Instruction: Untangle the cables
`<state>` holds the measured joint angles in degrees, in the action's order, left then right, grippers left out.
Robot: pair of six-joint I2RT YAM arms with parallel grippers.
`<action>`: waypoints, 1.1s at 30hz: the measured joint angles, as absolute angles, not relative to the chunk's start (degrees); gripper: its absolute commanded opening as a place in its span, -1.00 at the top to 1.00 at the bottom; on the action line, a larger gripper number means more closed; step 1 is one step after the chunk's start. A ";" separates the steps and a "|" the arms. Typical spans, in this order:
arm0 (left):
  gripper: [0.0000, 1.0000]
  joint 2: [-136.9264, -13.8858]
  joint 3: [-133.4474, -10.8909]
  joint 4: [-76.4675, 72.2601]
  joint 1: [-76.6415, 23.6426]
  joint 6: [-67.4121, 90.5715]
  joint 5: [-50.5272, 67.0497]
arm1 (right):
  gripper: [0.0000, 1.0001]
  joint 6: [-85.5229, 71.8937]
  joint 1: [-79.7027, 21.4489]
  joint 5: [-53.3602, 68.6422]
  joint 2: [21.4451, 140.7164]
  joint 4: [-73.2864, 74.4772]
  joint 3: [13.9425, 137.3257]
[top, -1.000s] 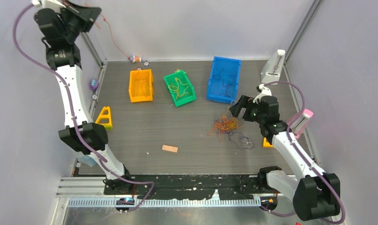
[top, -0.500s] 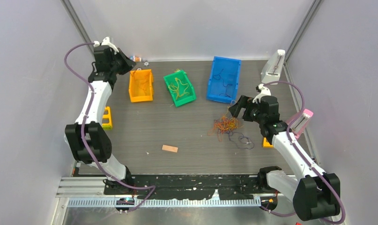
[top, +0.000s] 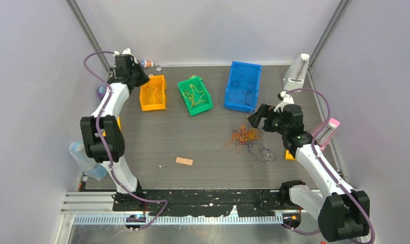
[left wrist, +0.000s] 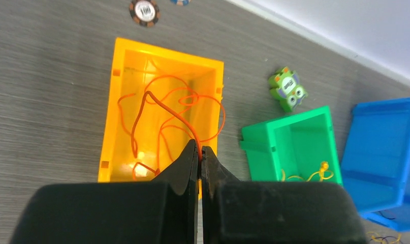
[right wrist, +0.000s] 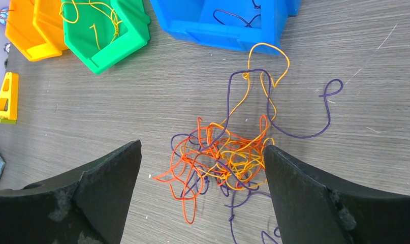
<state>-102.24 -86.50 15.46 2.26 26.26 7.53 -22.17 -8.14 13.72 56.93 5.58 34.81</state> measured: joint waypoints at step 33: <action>-0.47 -108.99 -99.46 31.29 -2.04 22.94 8.75 | -0.75 -20.64 -10.94 4.62 72.27 18.02 41.58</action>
